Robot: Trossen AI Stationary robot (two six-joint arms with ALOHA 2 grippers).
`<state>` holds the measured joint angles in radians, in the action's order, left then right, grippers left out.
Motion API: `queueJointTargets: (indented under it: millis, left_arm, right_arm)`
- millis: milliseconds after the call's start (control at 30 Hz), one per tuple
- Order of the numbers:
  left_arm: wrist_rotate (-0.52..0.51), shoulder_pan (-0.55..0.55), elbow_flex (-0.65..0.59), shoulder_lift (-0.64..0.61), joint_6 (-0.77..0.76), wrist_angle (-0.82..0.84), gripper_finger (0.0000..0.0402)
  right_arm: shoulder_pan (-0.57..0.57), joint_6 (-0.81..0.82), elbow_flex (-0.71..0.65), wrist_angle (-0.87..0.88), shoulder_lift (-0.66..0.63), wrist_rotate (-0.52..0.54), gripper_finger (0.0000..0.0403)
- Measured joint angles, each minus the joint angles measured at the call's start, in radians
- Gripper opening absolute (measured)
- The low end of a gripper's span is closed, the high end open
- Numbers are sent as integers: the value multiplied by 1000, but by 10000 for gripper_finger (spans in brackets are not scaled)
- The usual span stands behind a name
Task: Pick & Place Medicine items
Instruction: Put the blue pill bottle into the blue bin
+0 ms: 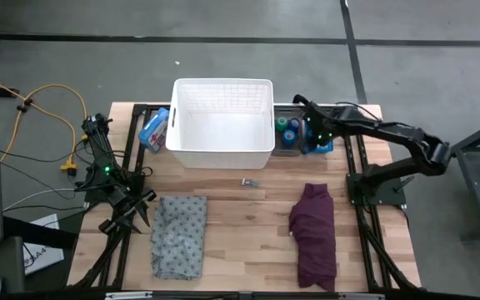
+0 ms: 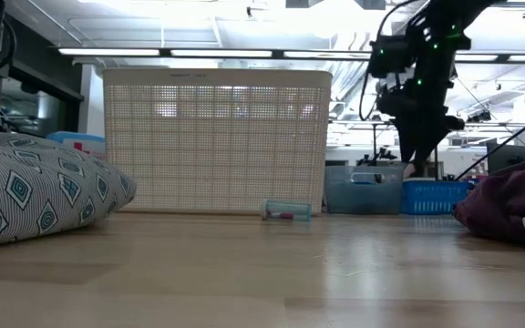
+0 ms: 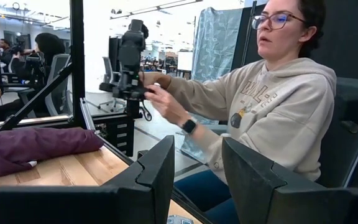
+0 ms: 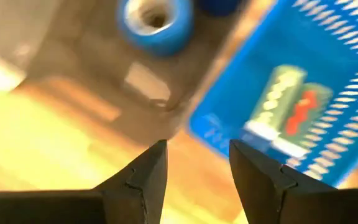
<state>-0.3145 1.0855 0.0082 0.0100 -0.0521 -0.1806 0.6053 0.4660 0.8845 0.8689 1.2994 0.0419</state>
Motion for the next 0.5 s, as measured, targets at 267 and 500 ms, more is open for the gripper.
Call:
queueJointTargets:
  millis: [267,500]
  left_arm:
    - [0,0,0,0,0,0,127]
    - [0,0,0,0,0,0,127]
  right_arm:
    - [-227,133,0,98,-53,-22,160]
    - [-474,312,0,97,-67,-21,160]
